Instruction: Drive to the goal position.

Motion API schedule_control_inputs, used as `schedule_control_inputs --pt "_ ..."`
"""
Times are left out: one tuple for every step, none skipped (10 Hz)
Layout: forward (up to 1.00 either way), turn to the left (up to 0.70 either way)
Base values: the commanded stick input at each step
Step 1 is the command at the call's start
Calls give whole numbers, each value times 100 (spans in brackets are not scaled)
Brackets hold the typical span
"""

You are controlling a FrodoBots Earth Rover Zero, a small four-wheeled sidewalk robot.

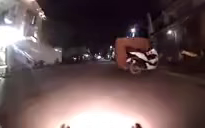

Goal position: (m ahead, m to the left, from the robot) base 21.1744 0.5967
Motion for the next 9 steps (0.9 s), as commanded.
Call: schedule_control_inputs --pt "70 0" --pt "70 0" --pt "70 0" --pt "70 0" --pt "70 0" --pt "70 0" --pt "70 0" --pt "70 0" --pt "70 -10"
